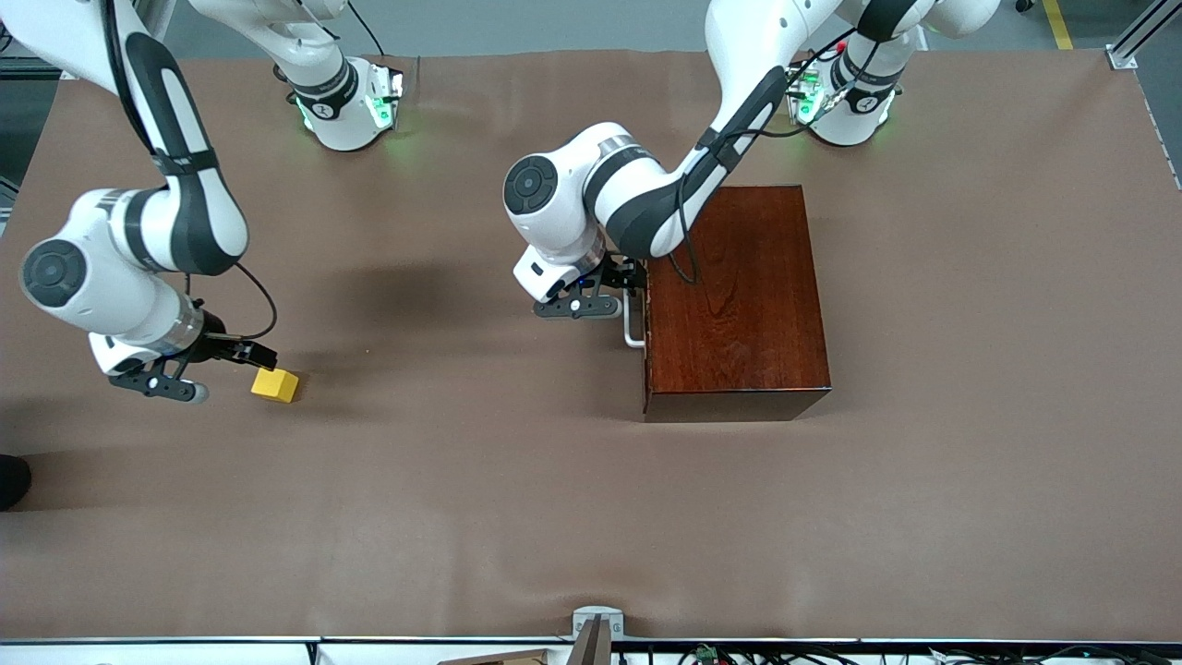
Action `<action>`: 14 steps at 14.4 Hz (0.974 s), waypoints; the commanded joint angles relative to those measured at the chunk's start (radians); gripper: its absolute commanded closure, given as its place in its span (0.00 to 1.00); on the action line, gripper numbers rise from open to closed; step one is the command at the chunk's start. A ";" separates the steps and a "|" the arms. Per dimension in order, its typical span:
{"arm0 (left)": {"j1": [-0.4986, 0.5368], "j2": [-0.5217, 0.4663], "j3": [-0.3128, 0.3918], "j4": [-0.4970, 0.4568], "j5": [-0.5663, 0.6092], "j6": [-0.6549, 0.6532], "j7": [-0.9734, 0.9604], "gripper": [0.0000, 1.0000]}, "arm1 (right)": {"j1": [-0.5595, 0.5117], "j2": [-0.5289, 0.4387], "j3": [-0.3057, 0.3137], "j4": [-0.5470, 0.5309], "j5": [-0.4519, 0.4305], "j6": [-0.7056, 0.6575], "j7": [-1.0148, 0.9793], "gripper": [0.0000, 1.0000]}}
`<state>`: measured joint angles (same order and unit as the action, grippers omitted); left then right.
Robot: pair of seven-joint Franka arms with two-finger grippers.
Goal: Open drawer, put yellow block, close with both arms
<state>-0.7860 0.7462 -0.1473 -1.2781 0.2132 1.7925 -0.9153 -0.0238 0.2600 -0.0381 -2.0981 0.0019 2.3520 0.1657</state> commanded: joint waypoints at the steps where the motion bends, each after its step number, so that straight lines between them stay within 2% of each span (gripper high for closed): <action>1: -0.013 0.019 0.003 0.023 0.018 0.010 -0.040 0.00 | -0.021 0.033 0.012 -0.045 0.003 0.087 -0.034 0.00; 12: -0.021 0.033 -0.009 0.028 0.006 0.214 -0.132 0.00 | -0.045 0.208 0.012 -0.030 0.000 0.317 -0.091 0.00; 14: -0.024 0.038 -0.011 0.028 -0.011 0.258 -0.163 0.00 | -0.053 0.223 0.013 -0.020 0.000 0.320 -0.091 0.00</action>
<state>-0.7978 0.7590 -0.1549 -1.2784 0.2121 1.9923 -1.0352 -0.0505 0.4607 -0.0394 -2.1382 0.0016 2.6622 0.0915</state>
